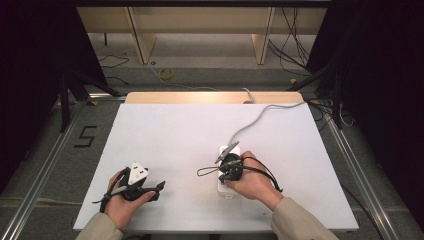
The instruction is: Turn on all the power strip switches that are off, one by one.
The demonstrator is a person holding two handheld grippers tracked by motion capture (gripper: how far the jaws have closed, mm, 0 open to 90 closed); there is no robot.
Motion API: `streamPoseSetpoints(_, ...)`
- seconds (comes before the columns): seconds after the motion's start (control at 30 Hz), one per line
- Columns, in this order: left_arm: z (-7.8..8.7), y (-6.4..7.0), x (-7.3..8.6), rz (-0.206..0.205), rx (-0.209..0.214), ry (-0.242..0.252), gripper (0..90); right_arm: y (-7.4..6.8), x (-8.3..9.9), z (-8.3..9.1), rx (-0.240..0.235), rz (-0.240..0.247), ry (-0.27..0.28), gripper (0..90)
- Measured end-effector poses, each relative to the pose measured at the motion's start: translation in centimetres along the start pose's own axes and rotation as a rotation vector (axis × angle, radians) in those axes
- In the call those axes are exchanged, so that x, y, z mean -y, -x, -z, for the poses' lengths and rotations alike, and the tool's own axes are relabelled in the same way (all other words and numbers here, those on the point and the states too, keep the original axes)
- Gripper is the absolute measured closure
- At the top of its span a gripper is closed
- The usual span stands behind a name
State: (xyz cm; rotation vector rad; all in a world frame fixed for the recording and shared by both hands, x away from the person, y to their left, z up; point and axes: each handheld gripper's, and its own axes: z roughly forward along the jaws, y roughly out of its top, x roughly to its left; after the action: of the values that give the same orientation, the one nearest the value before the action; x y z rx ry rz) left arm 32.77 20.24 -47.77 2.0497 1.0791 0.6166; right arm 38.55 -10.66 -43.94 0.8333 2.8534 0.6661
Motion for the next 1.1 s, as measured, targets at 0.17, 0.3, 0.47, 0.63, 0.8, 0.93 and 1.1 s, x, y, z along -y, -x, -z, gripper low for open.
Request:
streamPoseSetpoints(0.17, 0.0, 0.0, 0.0, 0.001, 0.001, -0.001, 24.7, -0.1, 0.0, 0.0, 0.002, -0.001, -0.001, 90.0)
streamPoseSetpoints(0.3, 0.0, 0.1, 0.0, 0.000, 0.002, -0.001, 24.7, -0.2, 0.1, -0.1, -0.013, 0.007, -0.018, 90.0)
streamPoseSetpoints(0.47, -0.1, 0.1, 0.0, -0.001, 0.002, -0.005, 24.7, -0.3, 0.7, 0.0, -0.009, 0.000, 0.024, 90.0)
streamPoseSetpoints(0.63, -0.1, 0.0, 0.0, -0.001, 0.003, -0.002, 24.7, -0.3, 0.6, 0.2, -0.009, 0.004, 0.038, 90.0)
streamPoseSetpoints(0.8, -0.1, 0.0, 0.0, -0.001, 0.003, -0.005, 24.7, -0.2, 0.6, 0.5, -0.002, 0.001, 0.089, 90.0)
streamPoseSetpoints(0.93, 0.0, 0.1, 0.0, -0.001, 0.002, -0.001, 24.7, 0.0, 0.6, 1.0, 0.006, -0.011, 0.115, 90.0)
streamPoseSetpoints(1.1, -0.1, 0.0, 0.0, 0.000, 0.003, -0.002, 24.7, 0.3, 0.8, 1.2, 0.013, -0.001, 0.123, 90.0)
